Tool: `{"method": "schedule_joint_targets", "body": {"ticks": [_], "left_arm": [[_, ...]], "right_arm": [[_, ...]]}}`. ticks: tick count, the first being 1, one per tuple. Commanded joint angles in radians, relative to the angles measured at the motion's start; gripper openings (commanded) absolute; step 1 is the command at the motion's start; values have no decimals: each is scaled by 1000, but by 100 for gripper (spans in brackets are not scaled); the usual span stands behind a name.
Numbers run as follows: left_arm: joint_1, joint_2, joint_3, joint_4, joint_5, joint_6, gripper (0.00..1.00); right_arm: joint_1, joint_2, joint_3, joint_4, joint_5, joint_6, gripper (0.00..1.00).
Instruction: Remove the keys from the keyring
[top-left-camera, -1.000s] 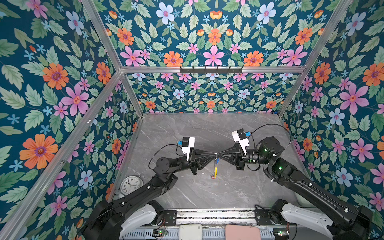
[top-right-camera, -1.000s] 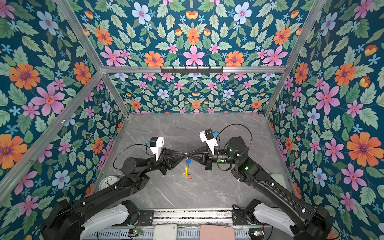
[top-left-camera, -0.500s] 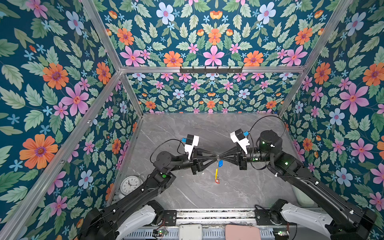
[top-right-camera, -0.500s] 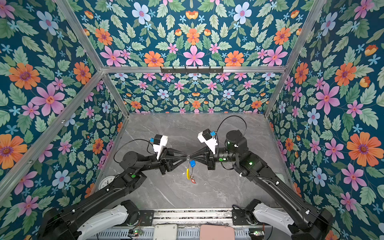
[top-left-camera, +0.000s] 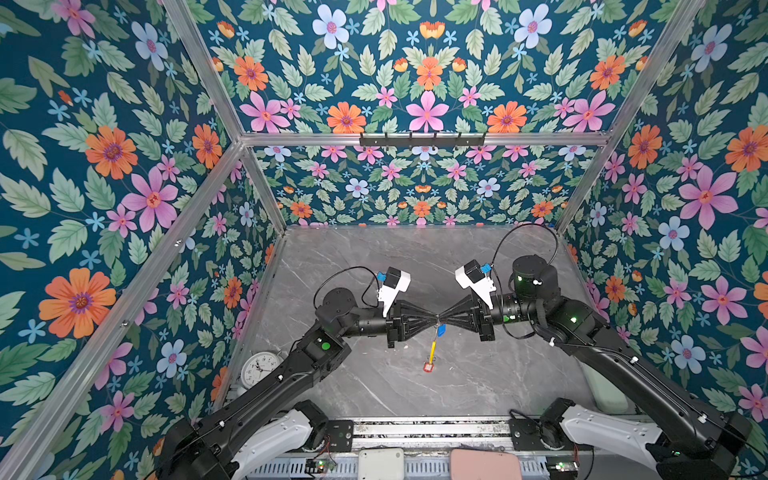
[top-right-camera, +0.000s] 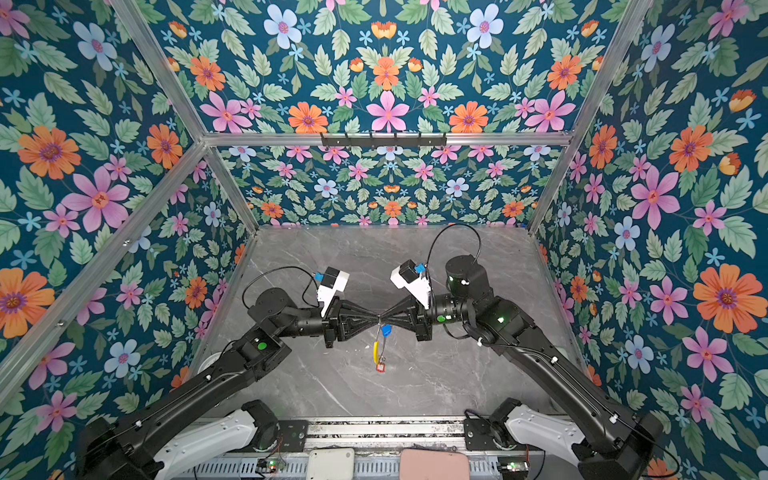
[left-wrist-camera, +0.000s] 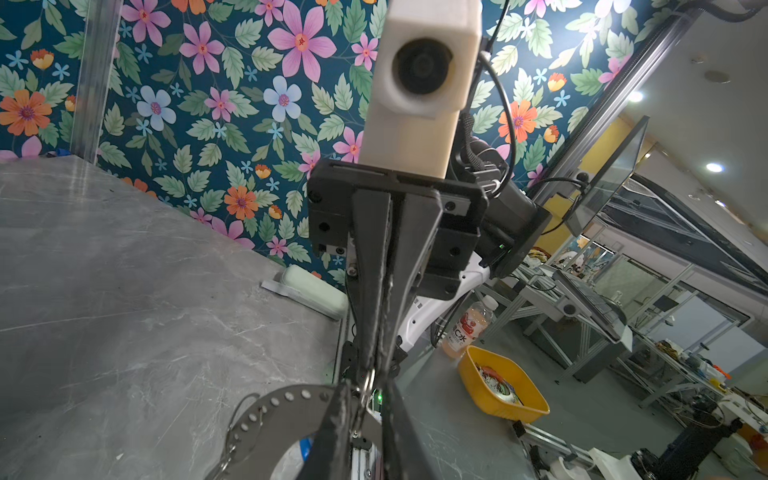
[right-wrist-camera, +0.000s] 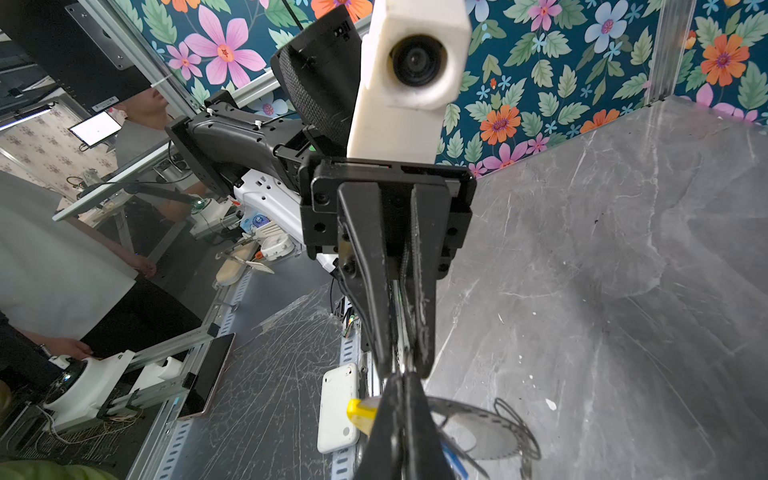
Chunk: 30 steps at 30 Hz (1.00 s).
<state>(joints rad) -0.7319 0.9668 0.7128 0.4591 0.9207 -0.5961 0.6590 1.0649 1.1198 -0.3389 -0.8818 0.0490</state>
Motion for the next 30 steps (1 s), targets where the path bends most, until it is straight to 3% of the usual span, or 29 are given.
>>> {"method": "schedule_joint_targets", "body": {"ticks": [1, 7, 19, 27, 30], "left_arm": [[1, 4, 8, -2, 24, 21, 13], [2, 6, 12, 5, 20, 28, 0], [-1, 19, -44, 201, -43, -20, 0], [-1, 22, -68, 278, -75, -33, 0], [-1, 18, -73, 295, -83, -32, 0]], "right_arm": [[2, 4, 13, -4, -3, -23, 0], [1, 12, 16, 3, 4, -22, 0], [2, 20, 8, 83, 46, 39, 0], [2, -27, -26, 150, 121, 100, 39], [2, -58, -58, 190, 146, 128, 49]]}}
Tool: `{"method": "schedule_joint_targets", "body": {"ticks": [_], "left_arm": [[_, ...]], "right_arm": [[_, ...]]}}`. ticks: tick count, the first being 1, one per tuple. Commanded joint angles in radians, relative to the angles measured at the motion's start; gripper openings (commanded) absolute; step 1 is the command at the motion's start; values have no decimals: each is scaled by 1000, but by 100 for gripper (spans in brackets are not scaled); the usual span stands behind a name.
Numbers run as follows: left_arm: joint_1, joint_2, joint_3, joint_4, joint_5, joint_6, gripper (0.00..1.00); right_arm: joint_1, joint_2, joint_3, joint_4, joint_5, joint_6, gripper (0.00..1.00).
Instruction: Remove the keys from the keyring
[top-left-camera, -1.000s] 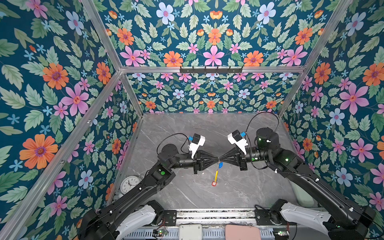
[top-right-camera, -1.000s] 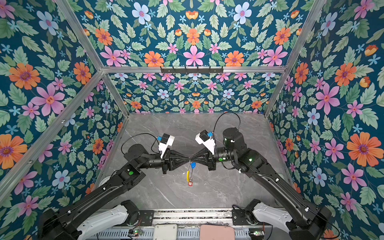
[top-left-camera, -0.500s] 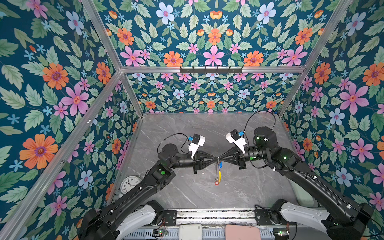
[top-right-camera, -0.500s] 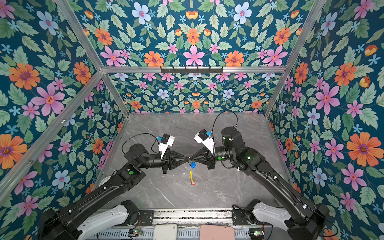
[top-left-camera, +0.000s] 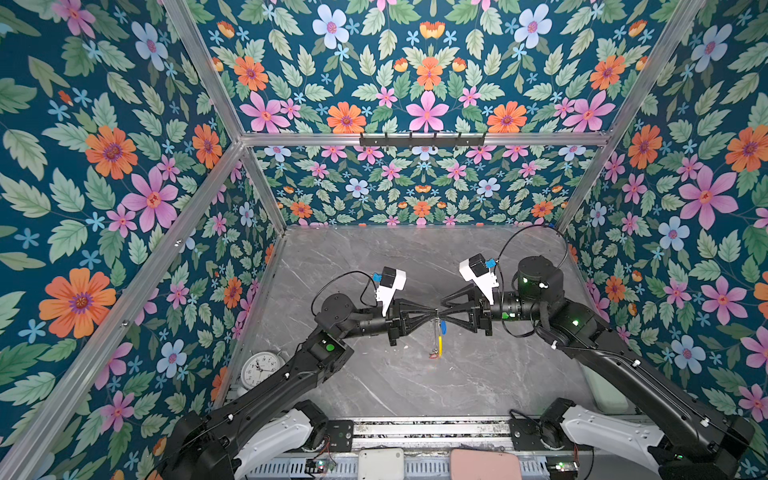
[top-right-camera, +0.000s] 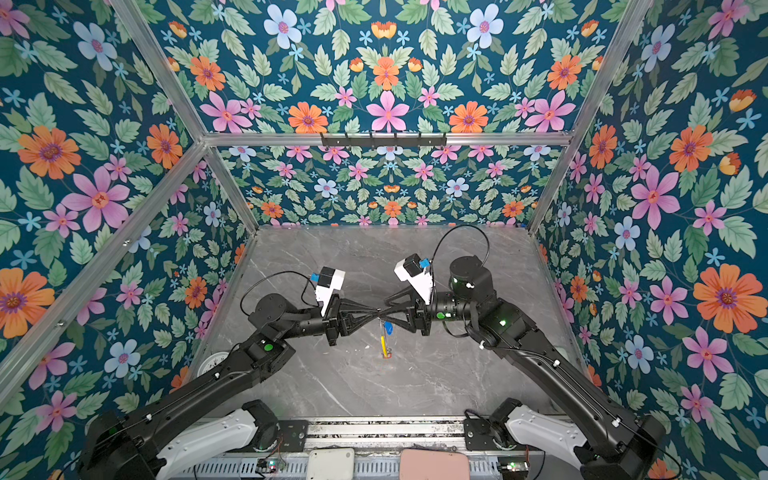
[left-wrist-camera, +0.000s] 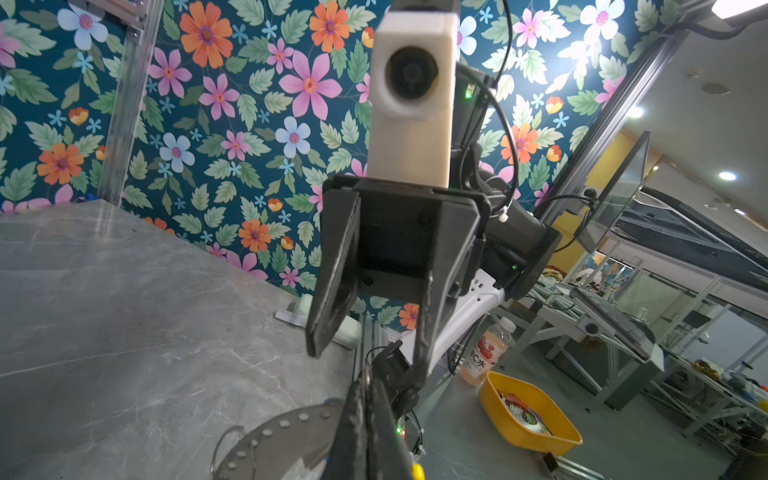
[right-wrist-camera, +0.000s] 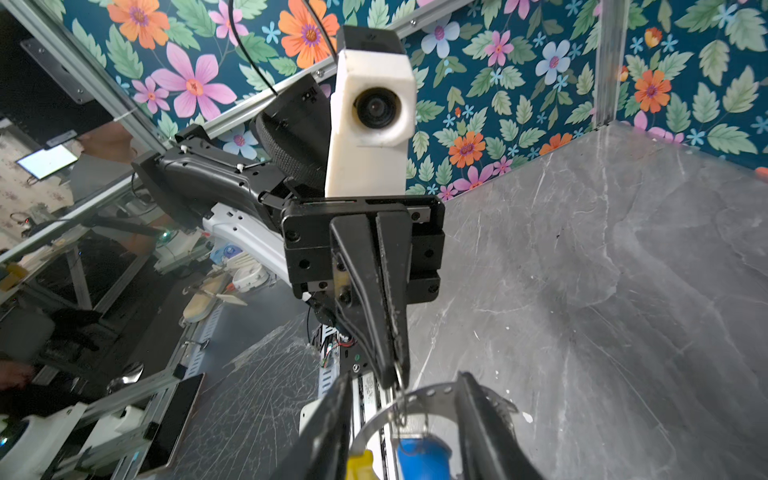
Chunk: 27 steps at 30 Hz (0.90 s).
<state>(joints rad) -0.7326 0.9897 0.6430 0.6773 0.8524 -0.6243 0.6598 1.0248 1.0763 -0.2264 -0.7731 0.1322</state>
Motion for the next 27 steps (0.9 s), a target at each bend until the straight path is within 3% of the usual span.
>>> {"method": "schedule_joint_targets", "body": {"ticks": [1, 11, 17, 27], "left_arm": [[0, -6, -4, 79, -18, -3, 0], [0, -33, -39, 175, -66, -8, 0], [0, -31, -67, 286, -74, -32, 0], [-1, 26, -114, 509, -51, -106, 0]], "right_arm": [[1, -28, -24, 89, 45, 56, 50], [1, -189, -206, 249, 199, 150, 54], [1, -244, -298, 318, 202, 205, 55], [24, -228, -347, 421, 90, 232, 56]]}}
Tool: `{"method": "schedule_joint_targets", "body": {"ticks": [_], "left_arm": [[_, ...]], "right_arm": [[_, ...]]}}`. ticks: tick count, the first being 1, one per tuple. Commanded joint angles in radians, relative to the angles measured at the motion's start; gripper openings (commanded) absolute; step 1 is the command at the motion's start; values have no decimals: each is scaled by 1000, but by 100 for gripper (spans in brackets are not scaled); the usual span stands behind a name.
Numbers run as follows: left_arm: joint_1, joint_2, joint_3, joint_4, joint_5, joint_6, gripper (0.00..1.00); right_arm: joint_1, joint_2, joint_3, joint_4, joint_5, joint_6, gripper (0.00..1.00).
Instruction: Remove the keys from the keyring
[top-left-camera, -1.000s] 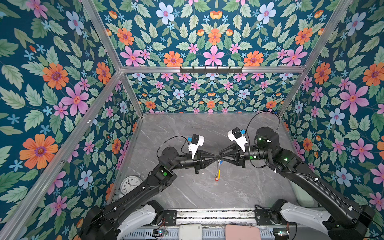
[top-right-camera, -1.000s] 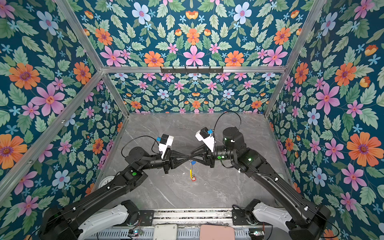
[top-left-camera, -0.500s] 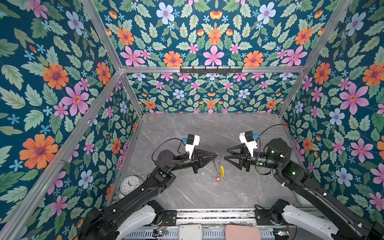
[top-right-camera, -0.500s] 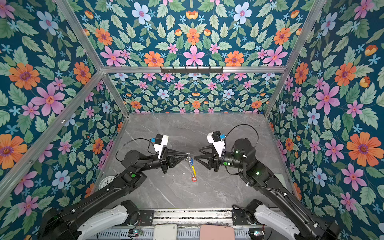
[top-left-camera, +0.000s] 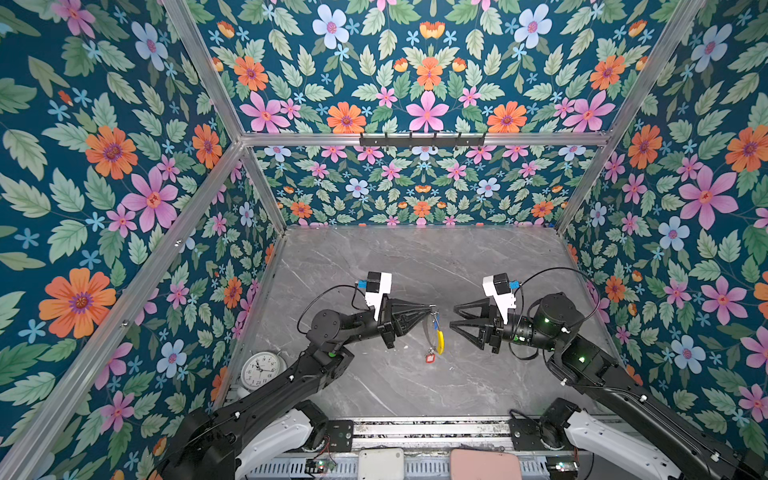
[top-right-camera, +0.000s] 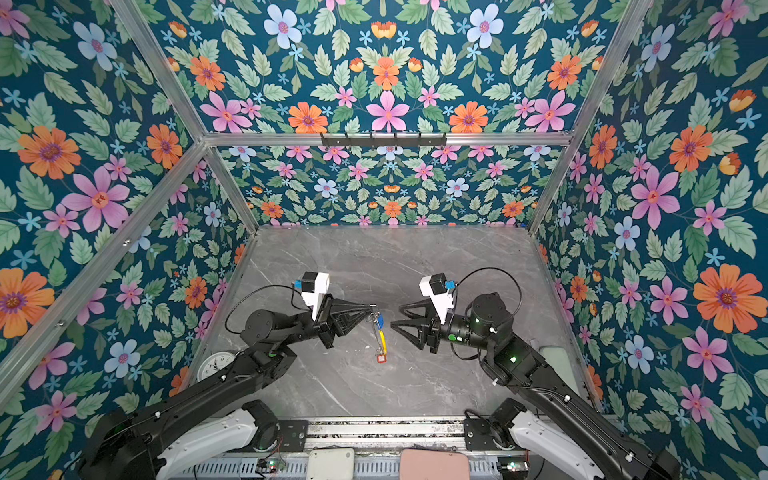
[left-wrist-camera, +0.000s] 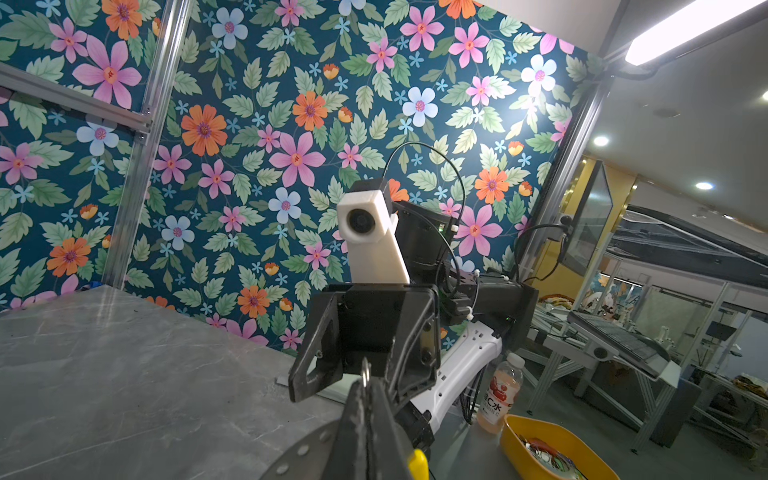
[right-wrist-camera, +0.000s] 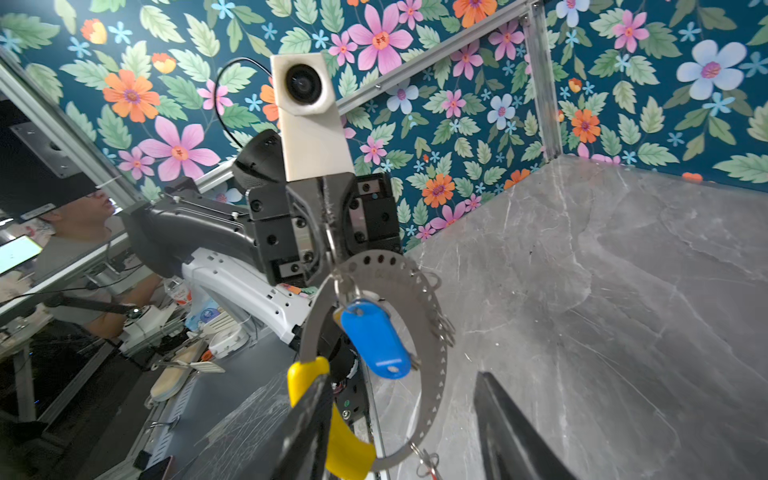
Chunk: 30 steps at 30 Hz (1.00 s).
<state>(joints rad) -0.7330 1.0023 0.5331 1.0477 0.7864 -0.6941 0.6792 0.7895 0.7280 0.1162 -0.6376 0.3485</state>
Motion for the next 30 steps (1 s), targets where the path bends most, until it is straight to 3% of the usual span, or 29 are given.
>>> {"method": "schedule_joint_targets", "body": {"ticks": [1, 8, 19, 23, 30], "left_arm": [[0, 20, -6, 152, 18, -42, 0], [2, 98, -13, 344, 61, -145, 0], [0, 150, -7, 430, 77, -209, 0], [2, 149, -8, 430, 74, -211, 0], [0, 146, -13, 419, 58, -205, 0]], "right_arm": [[6, 12, 2, 87, -58, 17, 56], [24, 60, 20, 105, -117, 14, 58], [39, 119, 50, 106, -122, 3, 52], [41, 136, 57, 112, -128, 2, 44], [46, 143, 60, 124, -146, 5, 15]]}}
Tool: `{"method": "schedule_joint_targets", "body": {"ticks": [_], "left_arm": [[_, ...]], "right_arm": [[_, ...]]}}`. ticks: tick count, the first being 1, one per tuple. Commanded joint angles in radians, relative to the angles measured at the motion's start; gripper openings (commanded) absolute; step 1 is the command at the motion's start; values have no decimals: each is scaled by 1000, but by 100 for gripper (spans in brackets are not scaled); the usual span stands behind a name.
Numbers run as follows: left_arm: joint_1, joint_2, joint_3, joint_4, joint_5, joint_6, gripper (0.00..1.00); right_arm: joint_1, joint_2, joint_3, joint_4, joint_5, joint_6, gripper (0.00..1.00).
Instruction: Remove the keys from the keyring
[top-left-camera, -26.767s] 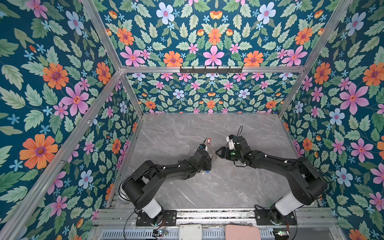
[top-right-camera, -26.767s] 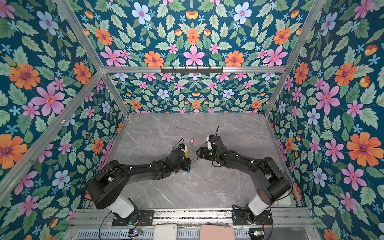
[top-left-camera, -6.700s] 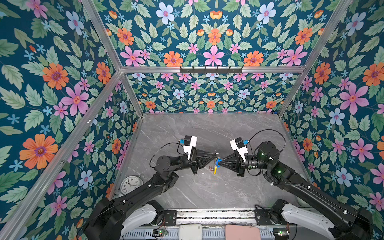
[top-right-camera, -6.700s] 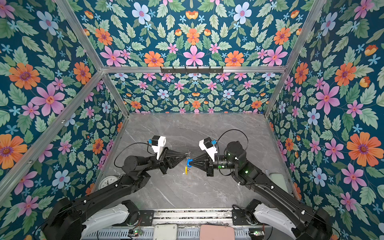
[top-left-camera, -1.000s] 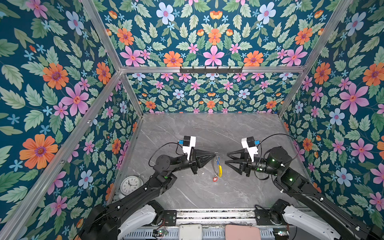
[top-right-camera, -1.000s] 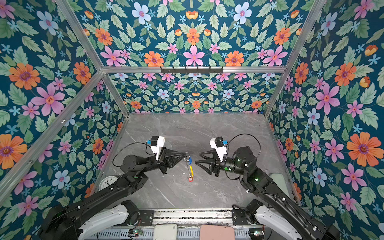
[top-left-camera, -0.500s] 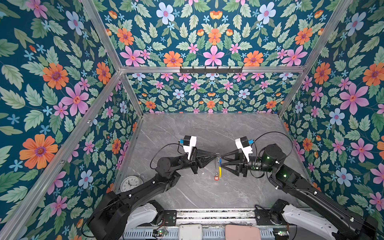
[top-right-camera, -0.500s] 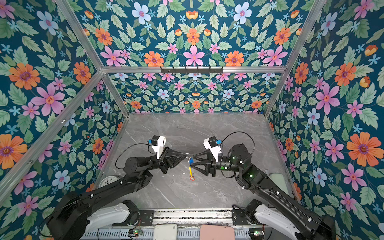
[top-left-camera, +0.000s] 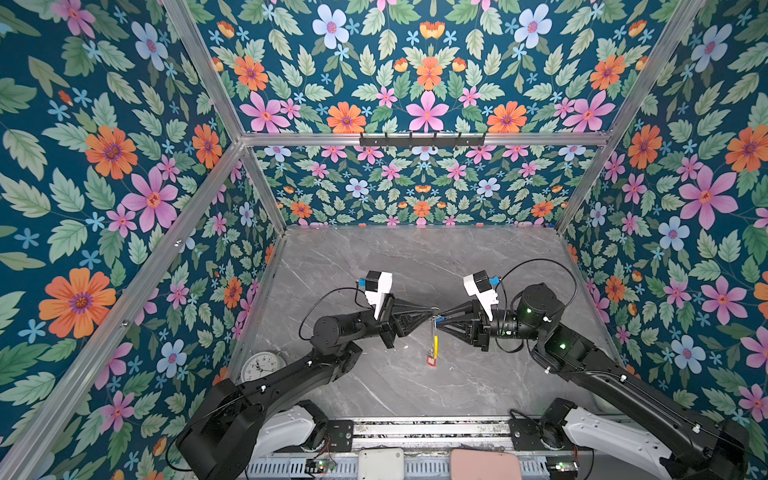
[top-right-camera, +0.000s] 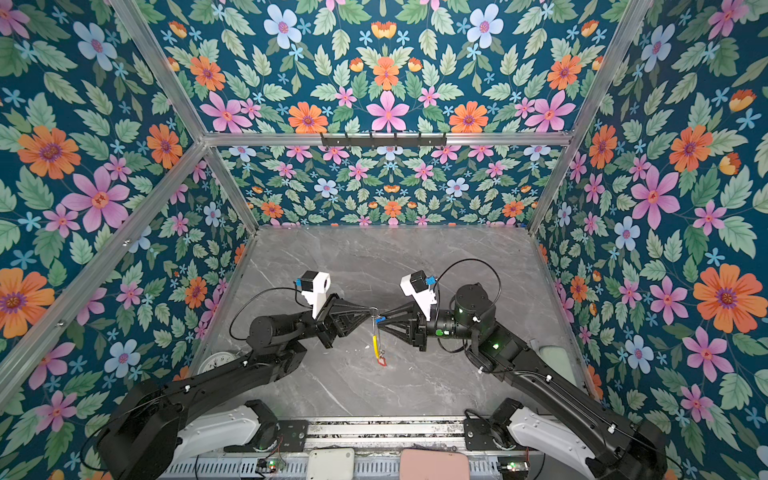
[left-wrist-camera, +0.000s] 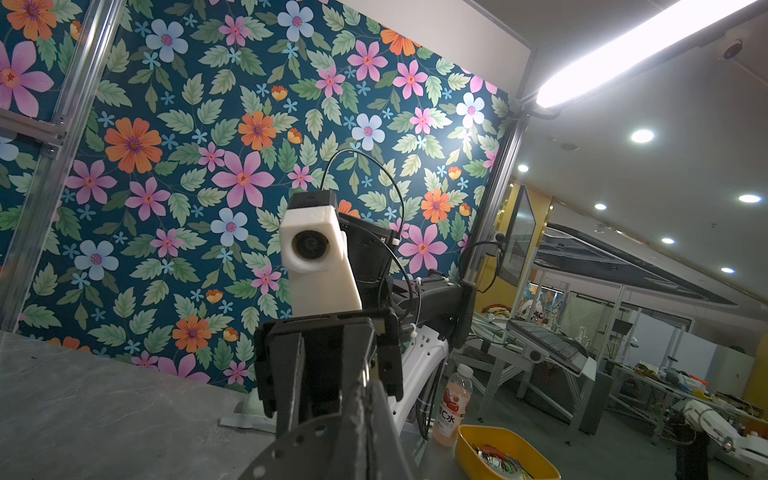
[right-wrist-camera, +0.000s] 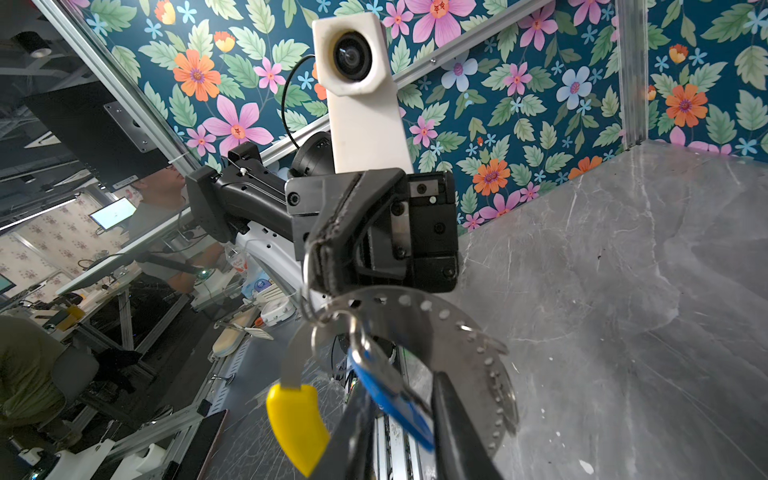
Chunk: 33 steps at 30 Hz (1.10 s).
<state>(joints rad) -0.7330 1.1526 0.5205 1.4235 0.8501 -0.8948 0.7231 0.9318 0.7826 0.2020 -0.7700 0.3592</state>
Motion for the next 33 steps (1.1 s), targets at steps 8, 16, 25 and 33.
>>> {"method": "schedule_joint_targets", "body": {"ticks": [8, 16, 25, 33], "left_arm": [[1, -21, -1, 10, -36, 20, 0], [0, -20, 3, 35, -38, 3, 0], [0, -16, -1, 58, -36, -9, 0], [0, -17, -6, 59, -31, -9, 0]], "right_arm": [[3, -5, 6, 25, -46, -10, 0], [4, 20, 13, 14, -93, -9, 0], [5, 61, 20, -7, -117, -14, 0], [7, 67, 20, -19, -95, -14, 0]]}}
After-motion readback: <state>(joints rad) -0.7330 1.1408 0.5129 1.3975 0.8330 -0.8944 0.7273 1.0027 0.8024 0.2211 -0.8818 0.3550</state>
